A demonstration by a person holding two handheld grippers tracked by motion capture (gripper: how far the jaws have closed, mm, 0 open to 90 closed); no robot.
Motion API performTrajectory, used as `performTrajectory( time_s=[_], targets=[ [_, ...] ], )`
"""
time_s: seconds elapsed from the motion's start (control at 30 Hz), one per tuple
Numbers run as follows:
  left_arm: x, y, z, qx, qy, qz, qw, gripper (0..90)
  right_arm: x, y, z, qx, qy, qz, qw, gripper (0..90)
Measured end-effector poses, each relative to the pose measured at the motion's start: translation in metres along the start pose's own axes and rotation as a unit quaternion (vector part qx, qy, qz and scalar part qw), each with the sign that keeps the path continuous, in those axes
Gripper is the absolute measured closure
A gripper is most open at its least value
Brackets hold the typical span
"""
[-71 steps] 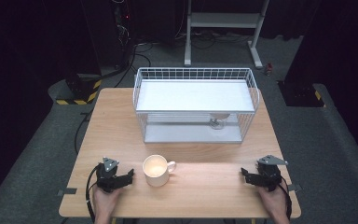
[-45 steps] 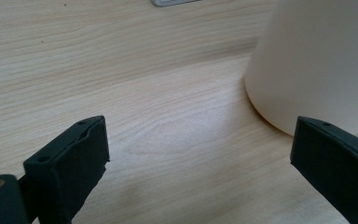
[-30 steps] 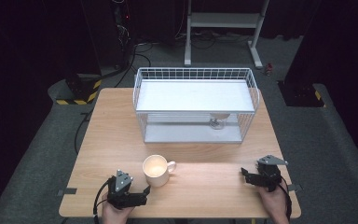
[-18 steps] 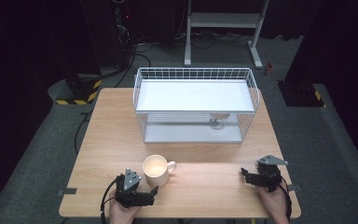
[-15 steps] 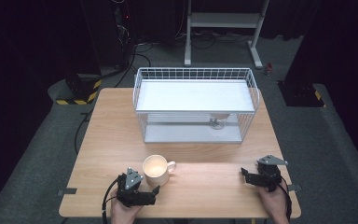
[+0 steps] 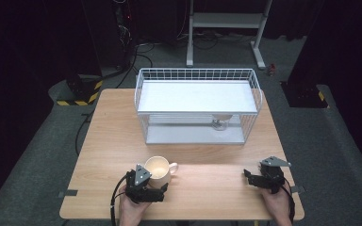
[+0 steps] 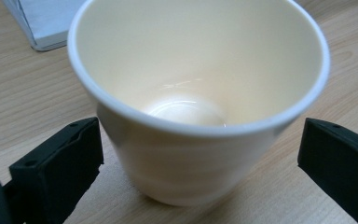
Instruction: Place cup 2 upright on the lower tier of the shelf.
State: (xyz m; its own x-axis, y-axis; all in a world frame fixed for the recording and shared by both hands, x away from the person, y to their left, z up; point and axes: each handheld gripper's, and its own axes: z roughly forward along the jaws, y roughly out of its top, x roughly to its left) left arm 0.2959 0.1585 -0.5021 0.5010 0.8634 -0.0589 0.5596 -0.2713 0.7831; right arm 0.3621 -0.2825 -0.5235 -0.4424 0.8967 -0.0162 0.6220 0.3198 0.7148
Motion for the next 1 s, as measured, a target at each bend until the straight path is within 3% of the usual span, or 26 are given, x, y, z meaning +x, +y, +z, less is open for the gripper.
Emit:
performTrajectory(
  time_s=[0.27,0.47,0.73,1.0],
  targets=[
    [0.000,0.002,0.002,-0.004,0.010,-0.004,0.9999,0.9,0.000,0.000,0.000,0.000,0.000,0.001,1.0000,20.8],
    [0.000,0.007,0.003,-0.005,0.035,0.013,0.9993,1.0,0.000,0.000,0.000,0.000,0.000,0.001,1.0000,20.8],
    [-0.002,0.013,0.013,-0.009,0.032,0.015,0.9993,1.2,0.000,0.000,0.000,0.001,-0.001,0.003,1.0000,20.8],
    [-0.002,0.016,0.016,-0.019,0.034,0.010,0.9992,8.2,0.000,0.000,0.000,0.000,-0.001,0.002,1.0000,20.8]
  ],
)
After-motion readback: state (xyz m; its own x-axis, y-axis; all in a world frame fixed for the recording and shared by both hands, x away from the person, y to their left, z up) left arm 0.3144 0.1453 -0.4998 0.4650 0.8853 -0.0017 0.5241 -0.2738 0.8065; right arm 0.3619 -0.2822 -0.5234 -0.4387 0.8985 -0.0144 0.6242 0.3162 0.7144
